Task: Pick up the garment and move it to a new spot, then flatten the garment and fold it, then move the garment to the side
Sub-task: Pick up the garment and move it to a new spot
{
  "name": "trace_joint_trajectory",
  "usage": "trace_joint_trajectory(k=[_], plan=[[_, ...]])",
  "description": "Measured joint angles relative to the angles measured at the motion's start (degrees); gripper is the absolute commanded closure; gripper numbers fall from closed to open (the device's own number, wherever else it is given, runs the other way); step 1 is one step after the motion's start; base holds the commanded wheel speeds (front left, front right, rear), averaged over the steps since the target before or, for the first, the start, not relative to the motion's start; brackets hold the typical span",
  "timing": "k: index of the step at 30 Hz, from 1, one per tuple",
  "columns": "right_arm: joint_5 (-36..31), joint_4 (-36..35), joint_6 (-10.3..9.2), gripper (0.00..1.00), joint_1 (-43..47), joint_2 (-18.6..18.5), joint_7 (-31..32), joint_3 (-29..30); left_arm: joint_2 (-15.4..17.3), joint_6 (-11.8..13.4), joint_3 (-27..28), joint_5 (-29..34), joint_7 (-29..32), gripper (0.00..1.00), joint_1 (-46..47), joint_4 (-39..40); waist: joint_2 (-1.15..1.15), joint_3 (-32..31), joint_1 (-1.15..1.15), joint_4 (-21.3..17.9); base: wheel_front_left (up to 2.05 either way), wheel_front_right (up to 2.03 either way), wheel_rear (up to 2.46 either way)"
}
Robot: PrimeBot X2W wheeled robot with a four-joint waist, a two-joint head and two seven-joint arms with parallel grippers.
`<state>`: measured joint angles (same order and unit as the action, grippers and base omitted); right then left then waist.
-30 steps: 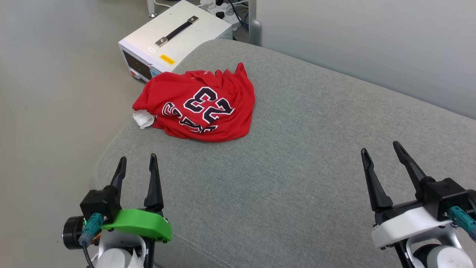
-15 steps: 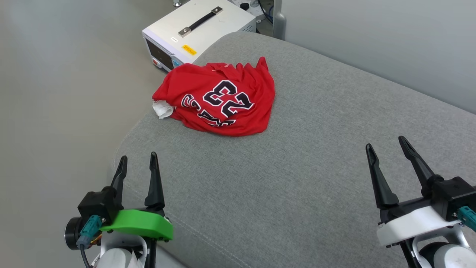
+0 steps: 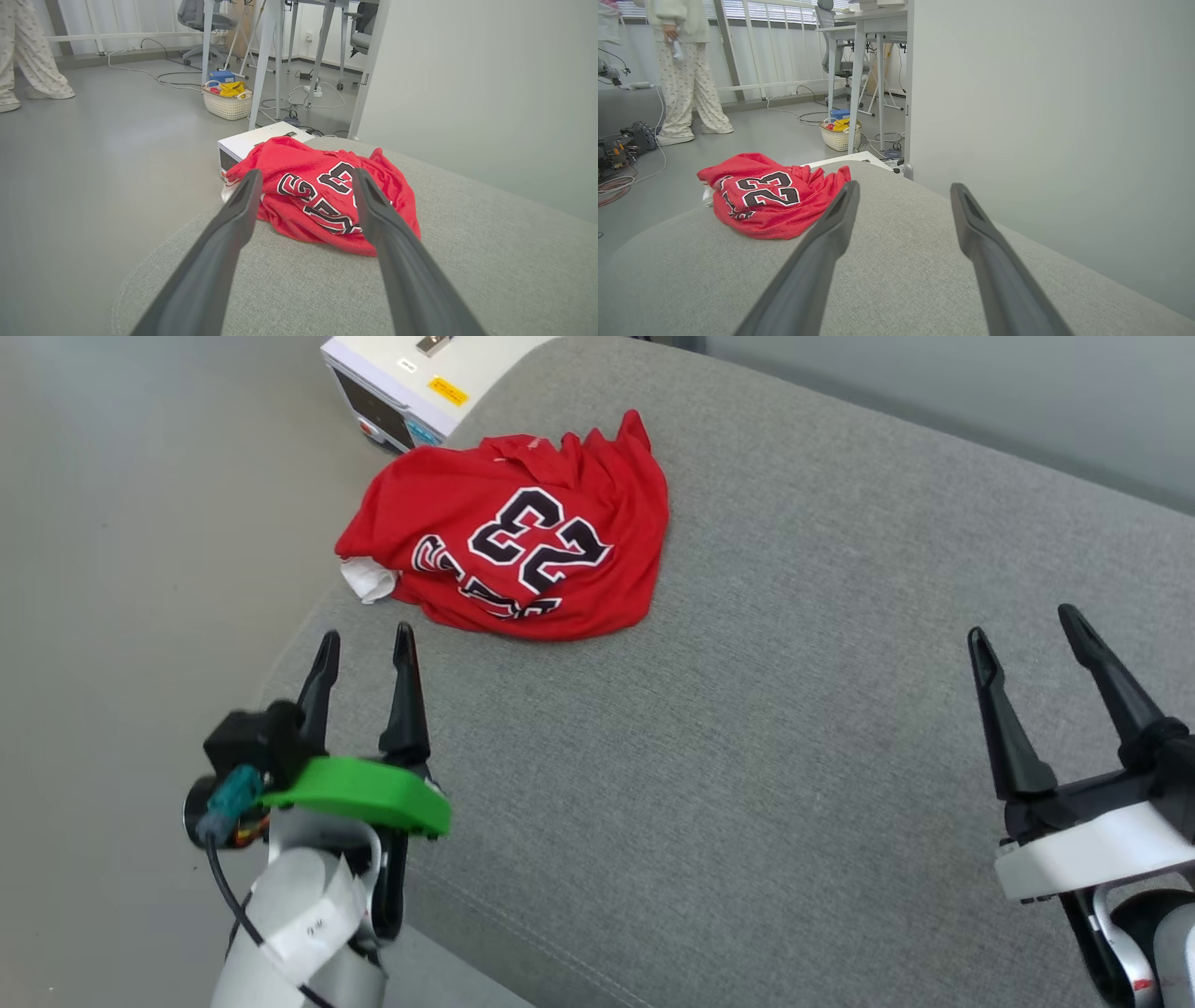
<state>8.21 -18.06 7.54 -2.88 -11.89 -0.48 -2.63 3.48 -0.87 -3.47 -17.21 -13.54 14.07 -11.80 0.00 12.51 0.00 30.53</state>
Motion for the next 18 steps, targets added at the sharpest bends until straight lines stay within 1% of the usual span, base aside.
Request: trace_joint_trajectory(k=[3, 6, 12, 18], plan=[[0.6, -1.4, 0.0, 0.0, -1.4, -1.2, 0.7, 0.6, 0.9, -1.1, -0.1, -1.4, 3.7, 0.0, 6.5, -3.7, 0.0, 2.2, 0.0, -1.4, 0.0, 0.0, 0.0], [1.0, -2.3, 0.0, 0.0, -3.1, -2.0, 0.8, 1.0, 2.8, -2.3, 0.0, -3.2, 8.7, 0.0, 13.4, -7.5, 0.0, 4.2, 0.01, -3.2, 0.0, 0.0, 0.0], [1.7, -2.8, 0.0, 0.0, -5.1, -2.8, 0.7, 1.7, 8.0, -4.4, -0.5, -5.5, 22.4, 0.0, 25.6, -17.4, 0.0, 7.7, 0.0, -8.2, 0.0, 0.0, 0.0], [2.7, -2.7, 0.0, 0.0, -6.9, -2.9, -0.1, 2.0, 13.1, -5.0, -0.3, -7.0, 33.1, 0.0, 33.5, -27.9, 0.0, 11.4, 0.01, -12.7, 0.0, 0.0, 0.0]])
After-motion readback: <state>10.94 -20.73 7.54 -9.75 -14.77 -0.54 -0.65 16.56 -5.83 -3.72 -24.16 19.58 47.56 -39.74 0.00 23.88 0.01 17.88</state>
